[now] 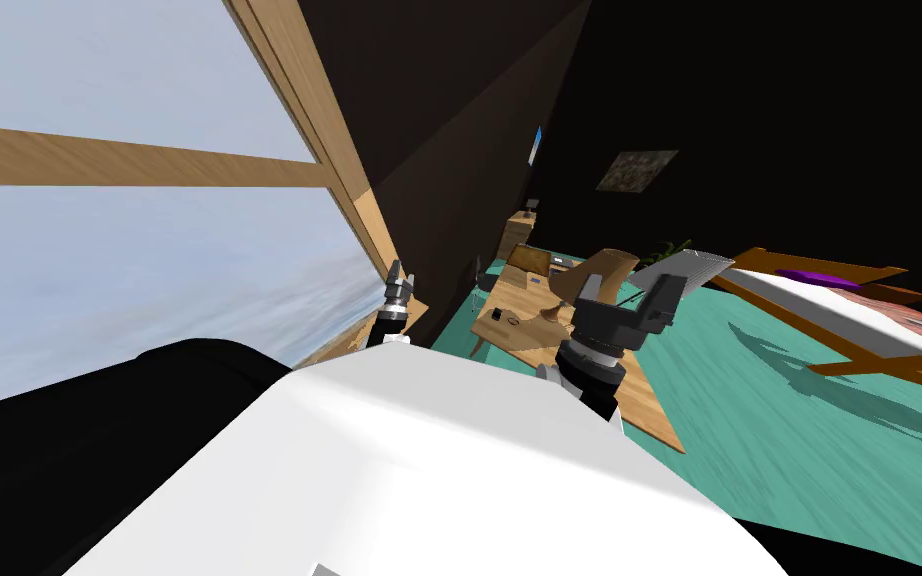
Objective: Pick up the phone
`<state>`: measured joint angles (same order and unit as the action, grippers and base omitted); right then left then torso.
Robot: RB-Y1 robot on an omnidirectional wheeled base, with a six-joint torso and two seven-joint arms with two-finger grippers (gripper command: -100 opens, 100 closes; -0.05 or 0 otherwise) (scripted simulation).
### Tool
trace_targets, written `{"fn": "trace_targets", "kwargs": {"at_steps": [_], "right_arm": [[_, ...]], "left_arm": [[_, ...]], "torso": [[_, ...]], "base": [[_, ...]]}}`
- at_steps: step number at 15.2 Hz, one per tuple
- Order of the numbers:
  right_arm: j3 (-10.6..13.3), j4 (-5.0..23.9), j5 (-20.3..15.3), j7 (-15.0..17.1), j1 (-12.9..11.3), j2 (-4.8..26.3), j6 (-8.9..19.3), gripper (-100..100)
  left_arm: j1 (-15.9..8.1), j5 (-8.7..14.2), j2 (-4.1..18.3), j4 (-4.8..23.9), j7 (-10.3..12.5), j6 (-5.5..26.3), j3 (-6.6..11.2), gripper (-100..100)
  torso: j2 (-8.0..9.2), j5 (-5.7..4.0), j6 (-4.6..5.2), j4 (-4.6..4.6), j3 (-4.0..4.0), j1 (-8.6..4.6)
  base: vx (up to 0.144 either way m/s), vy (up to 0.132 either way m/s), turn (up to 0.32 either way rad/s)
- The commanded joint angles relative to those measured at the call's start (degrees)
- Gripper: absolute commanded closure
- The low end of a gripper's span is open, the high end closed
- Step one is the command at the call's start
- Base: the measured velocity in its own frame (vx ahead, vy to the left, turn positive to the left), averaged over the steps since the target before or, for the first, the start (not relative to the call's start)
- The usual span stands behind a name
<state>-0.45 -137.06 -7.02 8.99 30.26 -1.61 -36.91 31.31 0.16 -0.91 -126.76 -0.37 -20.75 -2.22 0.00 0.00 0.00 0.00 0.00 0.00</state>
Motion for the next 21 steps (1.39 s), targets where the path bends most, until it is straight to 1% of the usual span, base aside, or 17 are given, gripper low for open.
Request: {"fn": "trace_targets", "kwargs": {"at_steps": [1, 3, 5, 6, 8, 9, 10, 11, 12, 13, 15, 16, 17, 18, 19, 20, 21], "right_arm": [[-0.1, 0.6, 0.5, -0.7, -0.7, 2.2, 0.9, -100], [-0.3, 1.3, 0.9, -1.4, -1.3, 3.7, 1.9, -100], [-0.7, 3.4, 2.2, -3.3, -3.3, 6.6, 4.6, -100], [-0.7, 3.4, 2.2, -3.3, -3.3, 6.6, 4.6, -100], [-0.9, 4.8, 3.1, -4.6, -4.6, 7.9, 6.4, -100], [-1.2, 6.4, 4.0, -6.1, -6.0, 9.0, 8.4, -100], [-1.2, 6.4, 4.0, -6.1, -6.0, 9.0, 8.4, -100], [-1.6, 8.2, 5.0, -7.7, -7.5, 10.0, 10.5, -100], [-1.6, 8.2, 5.0, -7.7, -7.5, 10.0, 10.7, -100], [-2.0, 10.2, 6.2, -9.5, -9.2, 10.9, 12.4, -100], [-2.0, 10.2, 6.2, -9.5, -9.2, 10.9, 13.1, -100], [-2.5, 12.5, 7.3, -11.4, -10.9, 11.8, 15.1, -100], [-2.5, 12.5, 7.3, -11.4, -10.9, 11.8, 15.8, -100], [-3.0, 14.4, 8.6, -13.5, -12.8, 12.7, 17.4, -100], [-3.0, 14.9, 8.6, -13.5, -12.8, 12.7, 18.6, -100], [-3.5, 16.4, 9.9, -15.4, -14.7, 13.5, 20.2, -100], [-3.5, 17.5, 9.9, -15.6, -14.7, 13.5, 21.3, -100]], "left_arm": [[0.0, 0.0, 0.0, 0.0, 0.0, 0.0, 0.0, 0], [0.0, 0.0, 0.0, 0.0, 0.0, 0.0, 0.0, 0], [0.0, 0.0, 0.0, 0.0, 0.0, 0.0, 0.0, 0], [0.0, 0.0, 0.0, 0.0, 0.0, 0.0, 0.0, 0], [0.0, 0.0, 0.0, 0.0, 0.0, 0.0, 0.0, 0], [0.0, 0.0, 0.0, 0.0, 0.0, 0.0, 0.0, 0], [0.0, 0.0, 0.0, 0.0, 0.0, 0.0, 0.0, 0], [0.0, 0.0, 0.0, 0.0, 0.0, 0.0, 0.0, 0], [0.0, 0.0, 0.0, 0.0, 0.0, 0.0, 0.0, 0], [0.0, 0.0, 0.0, 0.0, 0.0, 0.0, 0.0, 0], [0.0, 0.0, 0.0, 0.0, 0.0, 0.0, 0.0, 0], [0.0, 0.0, 0.0, 0.0, 0.0, 0.0, 0.0, 0], [0.0, 0.0, 0.0, 0.0, 0.0, 0.0, 0.0, 0], [0.0, 0.0, 0.0, 0.0, 0.0, 0.0, 0.0, 0], [0.0, 0.0, 0.0, 0.0, 0.0, 0.0, 0.0, 0], [0.0, 0.0, 0.0, 0.0, 0.0, 0.0, 0.0, 0], [0.0, 0.0, 0.0, 0.0, 0.0, 0.0, 0.0, 0]], "torso": [[0.0, 0.0, 0.0, 0.0, 0.0, 0.0], [0.06, -0.01, -0.02, 0.01, 0.03, -0.05], [0.14, -0.02, -0.02, 0.03, 0.07, -0.08], [0.17, -0.02, -0.03, 0.03, 0.09, -0.09], [0.19, -0.03, -0.03, 0.04, 0.11, -0.11], [0.18, -0.02, -0.02, 0.04, 0.1, -0.1], [0.18, -0.02, -0.03, 0.04, 0.1, -0.1], [0.17, -0.02, -0.01, 0.04, 0.1, -0.09], [0.18, -0.02, -0.03, 0.04, 0.1, -0.09], [0.18, -0.02, -0.03, 0.04, 0.1, -0.09], [0.22, -0.02, -0.02, 0.05, 0.12, -0.1], [0.18, -0.02, -0.01, 0.04, 0.1, -0.08], [0.15, -0.02, -0.03, 0.03, 0.09, -0.06], [0.13, -0.01, -0.03, 0.03, 0.07, -0.07], [0.13, -0.02, -0.05, 0.03, 0.07, -0.08], [0.14, -0.02, -0.02, 0.03, 0.08, -0.09], [0.17, -0.02, -0.04, 0.03, 0.09, -0.11]], "base": [[-0.01, -0.003, 0.036], [-0.031, -0.011, 0.07], [-0.051, -0.013, 0.103], [-0.053, -0.018, 0.095], [-0.049, -0.019, 0.115], [-0.048, -0.013, 0.149], [-0.045, -0.012, 0.105], [-0.05, -0.012, 0.115], [-0.053, -0.015, 0.122], [-0.064, -0.017, 0.14], [-0.05, -0.012, 0.106], [-0.035, -0.006, 0.14], [-0.036, -0.01, 0.155], [-0.046, -0.011, 0.207], [-0.047, -0.013, 0.179], [-0.059, -0.019, 0.215], [-0.062, -0.023, 0.177]]}}
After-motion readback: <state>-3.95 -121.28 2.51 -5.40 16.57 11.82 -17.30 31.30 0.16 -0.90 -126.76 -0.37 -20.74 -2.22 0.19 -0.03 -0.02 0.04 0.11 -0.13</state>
